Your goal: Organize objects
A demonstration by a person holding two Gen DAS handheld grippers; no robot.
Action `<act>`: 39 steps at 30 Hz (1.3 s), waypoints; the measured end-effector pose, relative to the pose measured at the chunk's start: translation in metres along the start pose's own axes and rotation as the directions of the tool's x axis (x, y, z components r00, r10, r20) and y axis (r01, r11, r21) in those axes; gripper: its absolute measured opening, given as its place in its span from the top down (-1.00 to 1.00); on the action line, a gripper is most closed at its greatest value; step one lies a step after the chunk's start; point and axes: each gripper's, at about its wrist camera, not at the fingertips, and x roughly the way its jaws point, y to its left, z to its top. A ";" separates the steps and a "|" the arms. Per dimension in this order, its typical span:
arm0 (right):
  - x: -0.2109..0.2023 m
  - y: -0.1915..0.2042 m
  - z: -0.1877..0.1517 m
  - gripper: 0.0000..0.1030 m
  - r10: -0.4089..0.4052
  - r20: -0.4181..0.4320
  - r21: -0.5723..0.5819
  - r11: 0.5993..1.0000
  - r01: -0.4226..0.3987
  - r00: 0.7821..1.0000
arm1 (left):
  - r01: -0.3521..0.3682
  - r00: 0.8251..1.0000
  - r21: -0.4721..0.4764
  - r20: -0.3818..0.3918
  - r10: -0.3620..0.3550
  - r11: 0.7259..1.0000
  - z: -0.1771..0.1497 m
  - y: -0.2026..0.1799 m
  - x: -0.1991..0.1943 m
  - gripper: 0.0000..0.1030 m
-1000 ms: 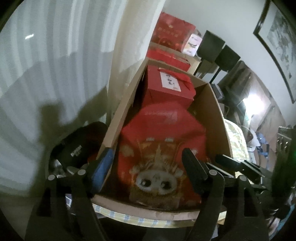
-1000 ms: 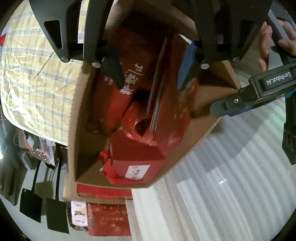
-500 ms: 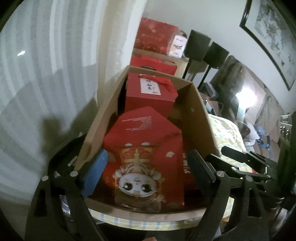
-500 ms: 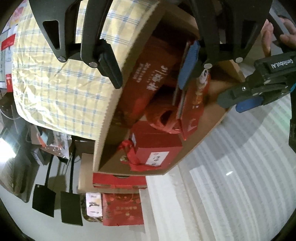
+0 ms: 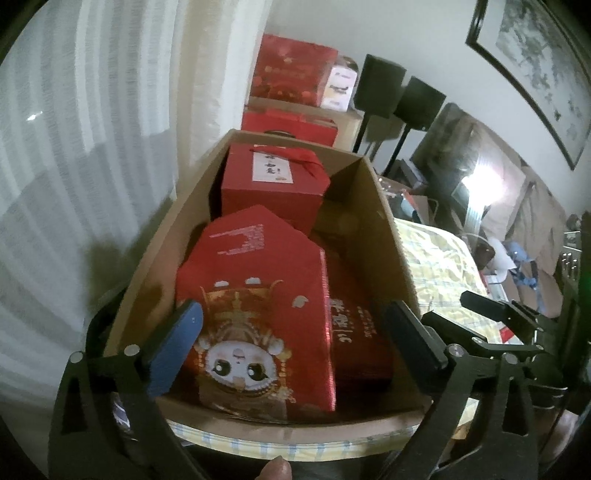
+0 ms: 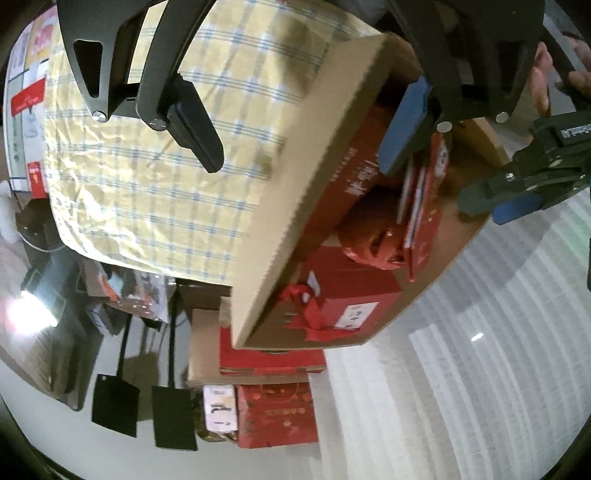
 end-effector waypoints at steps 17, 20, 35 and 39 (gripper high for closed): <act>-0.047 -0.056 -0.036 -0.99 -0.106 0.069 0.094 0.991 0.099 0.992 | 0.003 1.000 0.032 0.011 -0.003 0.999 -0.027 -0.035 -0.009 -0.99; -0.056 -0.062 -0.042 -0.99 -0.121 0.080 0.106 0.988 0.112 0.989 | 0.003 1.000 0.054 0.008 -0.004 0.999 -0.033 -0.043 -0.012 -0.99; -0.101 -0.068 -0.091 -0.99 -0.254 0.146 0.110 0.965 0.240 0.956 | -0.023 0.999 0.119 0.035 0.018 0.993 -0.068 -0.066 -0.036 -0.99; -0.107 -0.070 -0.102 -0.99 -0.259 0.145 0.128 0.962 0.241 0.955 | -0.029 0.999 0.127 0.047 0.023 0.992 -0.077 -0.071 -0.040 -0.99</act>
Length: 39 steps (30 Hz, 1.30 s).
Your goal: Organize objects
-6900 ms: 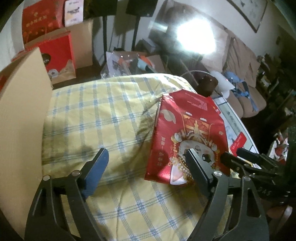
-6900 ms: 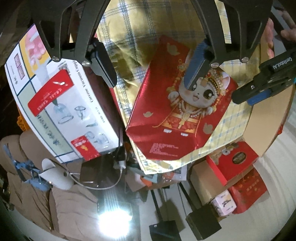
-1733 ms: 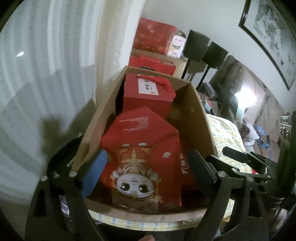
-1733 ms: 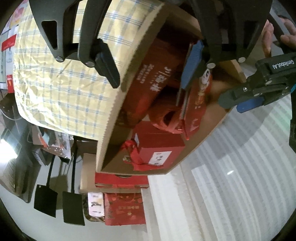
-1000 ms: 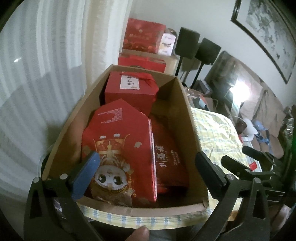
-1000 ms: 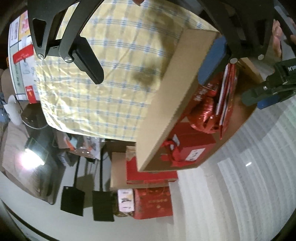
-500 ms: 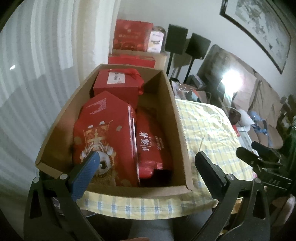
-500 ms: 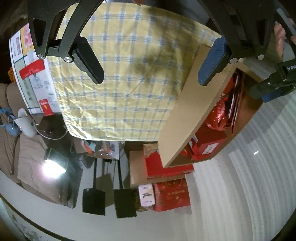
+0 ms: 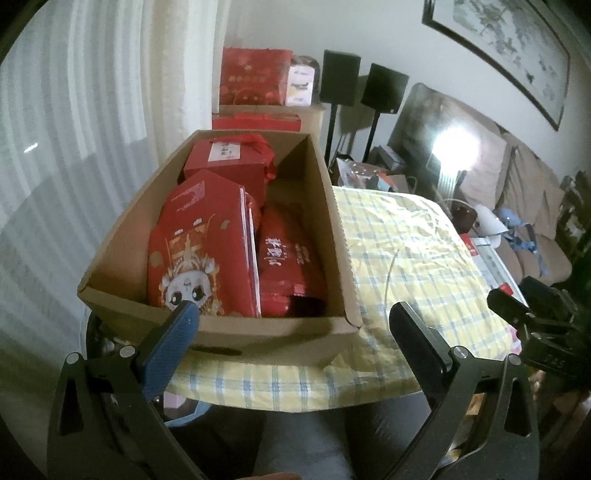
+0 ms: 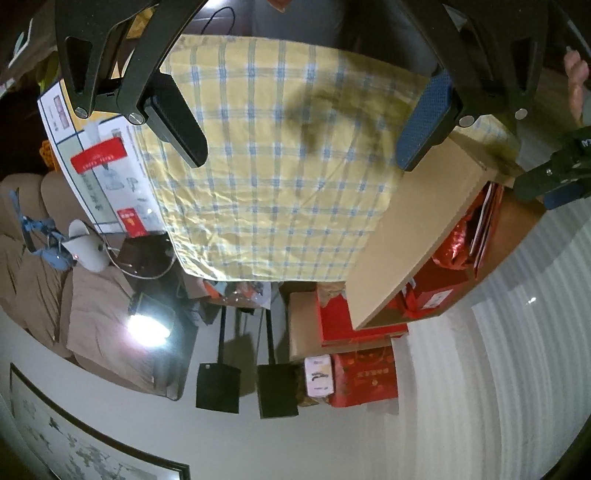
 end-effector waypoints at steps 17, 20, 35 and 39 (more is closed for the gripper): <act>-0.010 -0.009 -0.017 -0.99 -0.033 0.008 0.040 0.999 0.032 0.999 | -0.043 0.999 0.021 0.015 0.042 0.999 -0.017 -0.010 -0.001 -0.99; -0.011 -0.009 -0.016 -0.99 -0.035 0.013 0.041 0.999 0.034 0.999 | -0.045 0.999 0.030 0.021 0.044 0.999 -0.016 -0.012 -0.003 -1.00; -0.011 -0.006 -0.015 -0.99 -0.031 0.014 0.037 0.999 0.030 0.999 | -0.048 0.999 0.014 0.019 0.048 0.999 -0.015 -0.007 -0.002 -1.00; -0.011 -0.006 -0.015 -0.99 -0.033 0.016 0.036 0.999 0.032 0.999 | -0.056 0.998 0.009 0.022 0.055 0.998 -0.014 -0.004 -0.002 -0.99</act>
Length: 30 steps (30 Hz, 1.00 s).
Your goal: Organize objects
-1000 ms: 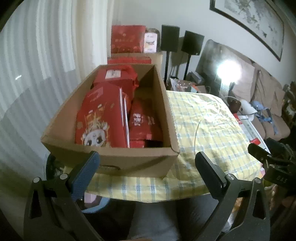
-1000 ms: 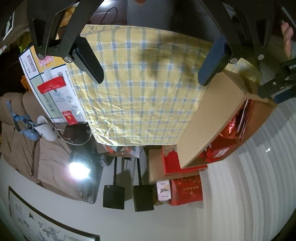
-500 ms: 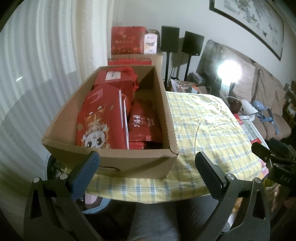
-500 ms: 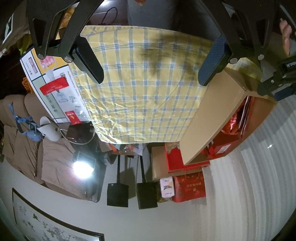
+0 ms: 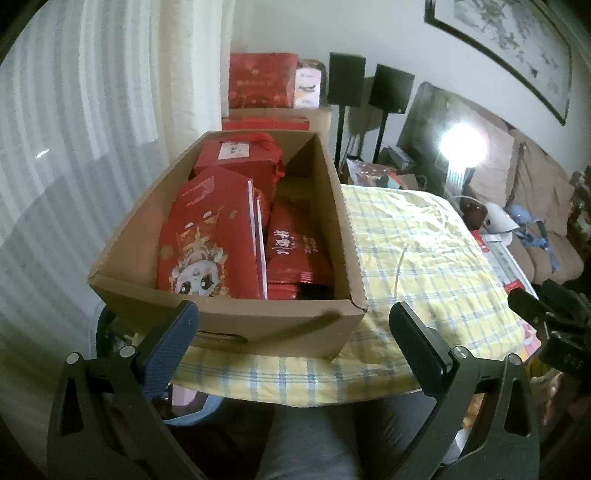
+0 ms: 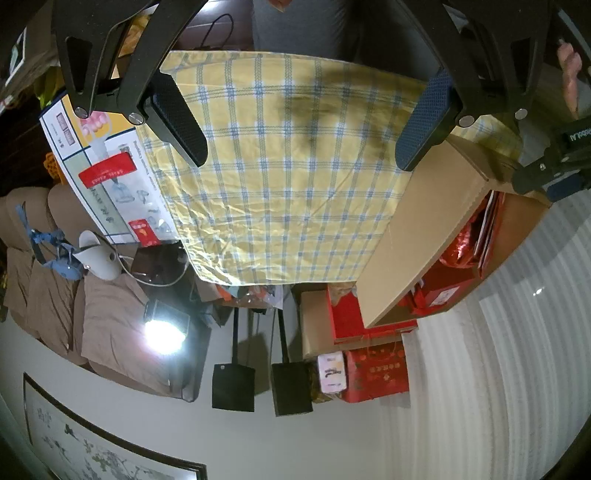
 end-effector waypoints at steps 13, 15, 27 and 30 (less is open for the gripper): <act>-0.002 0.003 0.001 -0.99 0.000 0.007 -0.008 1.000 0.000 1.000 | -0.097 0.994 0.004 0.050 0.097 0.995 0.004 0.009 -0.008 -0.99; -0.002 0.003 0.001 -0.99 0.001 0.008 -0.007 1.000 -0.001 1.000 | -0.095 0.994 0.001 0.051 0.095 0.995 0.004 0.010 -0.009 -0.99; -0.003 0.003 0.001 -0.99 0.001 0.010 -0.010 1.000 -0.001 1.000 | -0.104 0.993 -0.003 0.056 0.104 0.995 0.004 0.013 -0.012 -0.99; -0.003 0.004 0.002 -0.99 0.002 0.009 -0.010 1.000 -0.002 1.000 | -0.104 0.993 -0.002 0.056 0.104 0.995 0.005 0.013 -0.012 -0.99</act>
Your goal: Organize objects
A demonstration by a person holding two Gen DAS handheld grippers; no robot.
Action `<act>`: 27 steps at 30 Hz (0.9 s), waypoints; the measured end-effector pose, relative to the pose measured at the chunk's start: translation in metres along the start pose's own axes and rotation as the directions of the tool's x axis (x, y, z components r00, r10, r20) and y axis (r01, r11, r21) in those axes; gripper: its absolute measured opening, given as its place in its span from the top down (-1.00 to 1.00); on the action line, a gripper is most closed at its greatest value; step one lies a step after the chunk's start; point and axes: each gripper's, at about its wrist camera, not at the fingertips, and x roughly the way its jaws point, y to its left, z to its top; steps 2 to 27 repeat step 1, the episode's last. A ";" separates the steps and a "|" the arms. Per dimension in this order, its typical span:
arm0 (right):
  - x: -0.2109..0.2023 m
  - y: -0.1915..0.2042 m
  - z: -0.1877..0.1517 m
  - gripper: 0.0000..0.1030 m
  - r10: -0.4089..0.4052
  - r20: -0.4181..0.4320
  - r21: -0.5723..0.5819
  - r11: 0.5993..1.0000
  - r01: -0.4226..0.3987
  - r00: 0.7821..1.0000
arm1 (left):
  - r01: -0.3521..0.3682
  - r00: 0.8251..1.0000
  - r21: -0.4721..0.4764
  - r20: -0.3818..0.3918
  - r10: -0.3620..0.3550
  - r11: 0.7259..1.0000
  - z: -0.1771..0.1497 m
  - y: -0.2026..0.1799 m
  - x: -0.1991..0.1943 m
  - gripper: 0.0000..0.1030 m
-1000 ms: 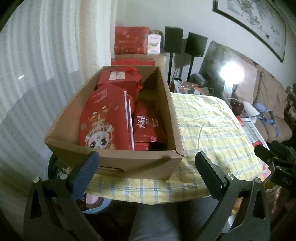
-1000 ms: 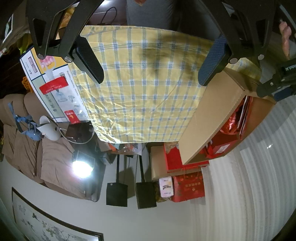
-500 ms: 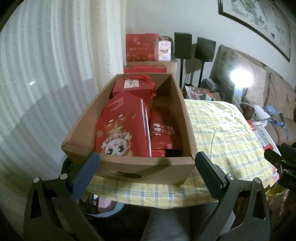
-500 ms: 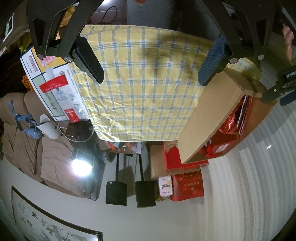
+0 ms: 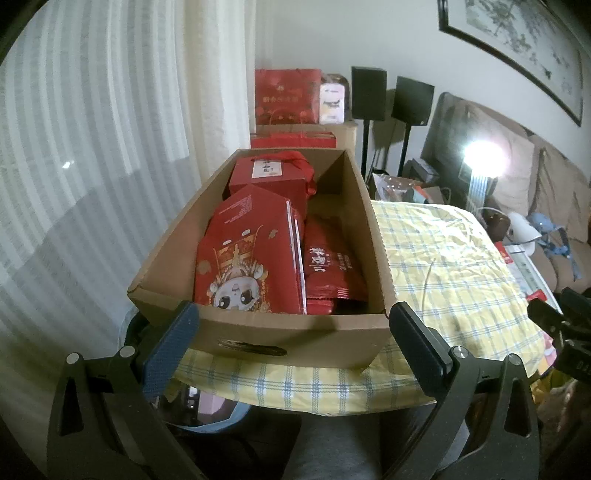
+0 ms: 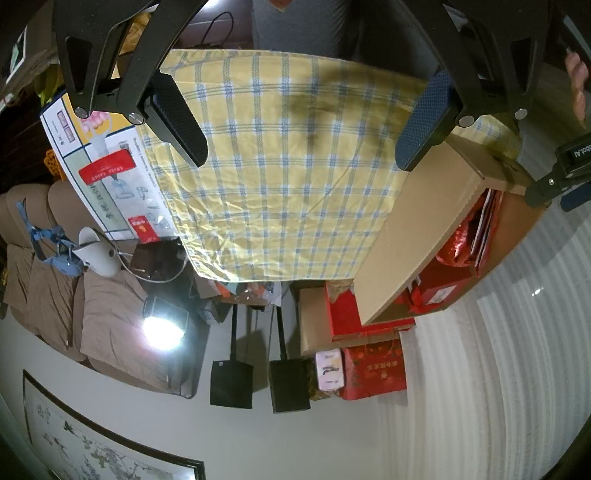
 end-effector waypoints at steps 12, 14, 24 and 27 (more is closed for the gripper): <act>0.000 0.000 0.000 -0.99 0.000 0.001 0.000 1.000 0.000 1.000 | 0.001 1.000 0.000 0.000 -0.001 1.000 0.000 0.000 0.000 -0.99; 0.000 0.000 0.000 -0.99 0.000 0.001 0.000 1.000 0.000 1.000 | 0.001 1.000 0.000 0.000 -0.001 1.000 0.000 0.000 0.000 -0.99; 0.000 0.000 0.000 -0.99 0.000 0.001 0.000 1.000 0.000 1.000 | 0.001 1.000 0.000 0.000 -0.001 1.000 0.000 0.000 0.000 -0.99; 0.000 0.000 0.000 -0.99 0.000 0.001 0.000 1.000 0.000 1.000 | 0.001 1.000 0.000 0.000 -0.001 1.000 0.000 0.000 0.000 -0.99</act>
